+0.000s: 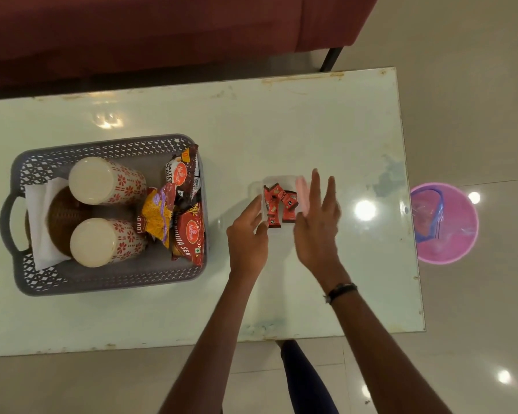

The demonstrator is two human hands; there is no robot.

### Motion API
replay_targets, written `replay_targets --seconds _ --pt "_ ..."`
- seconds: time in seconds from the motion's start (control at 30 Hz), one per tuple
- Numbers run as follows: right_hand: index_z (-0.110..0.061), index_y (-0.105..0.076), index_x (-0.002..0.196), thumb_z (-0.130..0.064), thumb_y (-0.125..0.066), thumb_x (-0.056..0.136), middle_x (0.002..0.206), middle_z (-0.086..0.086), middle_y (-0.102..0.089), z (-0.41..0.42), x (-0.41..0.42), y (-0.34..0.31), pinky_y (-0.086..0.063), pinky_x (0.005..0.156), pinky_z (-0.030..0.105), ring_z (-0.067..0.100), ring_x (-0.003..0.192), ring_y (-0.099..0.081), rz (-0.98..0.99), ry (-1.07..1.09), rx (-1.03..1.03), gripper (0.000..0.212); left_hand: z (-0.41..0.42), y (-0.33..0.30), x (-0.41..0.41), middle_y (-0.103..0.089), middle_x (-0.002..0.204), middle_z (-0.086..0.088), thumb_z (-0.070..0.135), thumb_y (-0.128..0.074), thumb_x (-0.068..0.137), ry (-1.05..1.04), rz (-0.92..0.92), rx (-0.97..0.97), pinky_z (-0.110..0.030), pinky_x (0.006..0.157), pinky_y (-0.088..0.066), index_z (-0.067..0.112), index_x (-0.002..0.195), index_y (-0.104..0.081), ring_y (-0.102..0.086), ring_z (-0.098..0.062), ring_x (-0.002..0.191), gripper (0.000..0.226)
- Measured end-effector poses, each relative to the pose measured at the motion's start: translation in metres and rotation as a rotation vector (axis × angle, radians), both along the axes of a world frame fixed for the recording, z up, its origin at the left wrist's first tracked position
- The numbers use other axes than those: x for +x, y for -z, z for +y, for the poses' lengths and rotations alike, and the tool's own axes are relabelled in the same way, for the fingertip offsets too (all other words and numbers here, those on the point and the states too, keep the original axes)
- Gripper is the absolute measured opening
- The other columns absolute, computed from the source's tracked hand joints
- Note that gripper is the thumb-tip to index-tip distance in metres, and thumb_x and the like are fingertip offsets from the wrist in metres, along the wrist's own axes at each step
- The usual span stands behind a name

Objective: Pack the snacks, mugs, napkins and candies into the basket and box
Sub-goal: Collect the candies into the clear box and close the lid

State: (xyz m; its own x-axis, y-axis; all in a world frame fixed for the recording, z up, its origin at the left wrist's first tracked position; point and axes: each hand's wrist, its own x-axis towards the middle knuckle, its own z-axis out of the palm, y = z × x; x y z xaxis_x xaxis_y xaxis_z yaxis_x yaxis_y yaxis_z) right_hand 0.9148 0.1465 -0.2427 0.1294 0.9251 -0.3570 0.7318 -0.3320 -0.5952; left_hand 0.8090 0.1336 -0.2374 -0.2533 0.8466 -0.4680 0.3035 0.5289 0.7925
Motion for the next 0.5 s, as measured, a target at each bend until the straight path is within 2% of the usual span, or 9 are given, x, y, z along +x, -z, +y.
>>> replay_targets --seconds 0.07,0.1,0.17,0.23,0.33,0.5 --pt "-0.028 0.000 0.149 -0.030 -0.041 0.097 0.159 0.010 0.004 -0.003 -0.013 0.007 -0.038 0.097 0.045 0.038 0.123 -0.041 -0.025 0.039 -0.039 0.066 -0.002 0.002 -0.002 -0.059 0.131 -0.007 0.003 -0.057 0.089 0.030 0.040 0.023 -0.045 0.098 -0.050 0.013 0.133 -0.050 -0.057 -0.022 0.120 0.046" --pt "-0.029 -0.001 0.149 -0.044 -0.038 0.096 0.159 0.009 0.002 -0.004 -0.017 0.009 -0.039 0.091 0.044 0.037 0.115 -0.045 -0.081 0.066 -0.060 0.067 -0.003 0.004 -0.004 -0.061 0.129 -0.005 0.005 -0.058 0.089 0.034 0.045 0.035 -0.046 0.095 -0.052 0.015 0.132 -0.051 -0.059 -0.021 0.118 0.045" --pt "-0.030 -0.002 0.149 -0.062 -0.033 0.090 0.159 0.007 -0.003 -0.005 -0.022 0.014 -0.036 0.085 0.041 0.034 0.111 -0.043 -0.175 0.118 -0.087 0.074 -0.004 0.008 -0.007 -0.062 0.127 -0.002 0.007 -0.060 0.088 0.033 0.024 0.049 -0.046 0.090 -0.055 0.018 0.131 -0.052 -0.061 -0.019 0.114 0.045" --pt "-0.029 -0.005 0.149 -0.072 -0.028 0.084 0.159 0.006 -0.007 -0.003 -0.026 0.016 -0.029 0.081 0.038 0.032 0.108 -0.041 -0.232 0.163 -0.076 0.082 -0.004 0.010 -0.010 -0.062 0.127 0.000 0.007 -0.061 0.088 0.032 -0.003 0.038 -0.043 0.090 -0.055 0.020 0.131 -0.052 -0.062 -0.018 0.112 0.046" --pt "-0.026 -0.012 0.149 -0.072 -0.027 0.084 0.158 0.008 -0.014 0.004 -0.034 0.020 -0.033 0.084 0.041 0.032 0.105 -0.043 -0.347 0.177 -0.013 0.081 -0.005 0.009 -0.011 -0.061 0.128 -0.001 0.007 -0.061 0.087 0.002 -0.080 0.004 -0.039 0.088 -0.056 0.018 0.131 -0.051 -0.063 -0.020 0.110 0.046" --pt "-0.026 -0.017 0.148 -0.066 -0.031 0.088 0.153 0.010 -0.027 0.013 -0.048 0.024 -0.036 0.089 0.045 0.033 0.112 -0.044 -0.391 0.147 0.051 0.074 -0.004 0.005 -0.017 -0.060 0.130 0.000 0.001 -0.056 0.089 -0.084 -0.285 -0.089 -0.040 0.092 -0.054 0.016 0.131 -0.051 -0.061 -0.018 0.113 0.045"
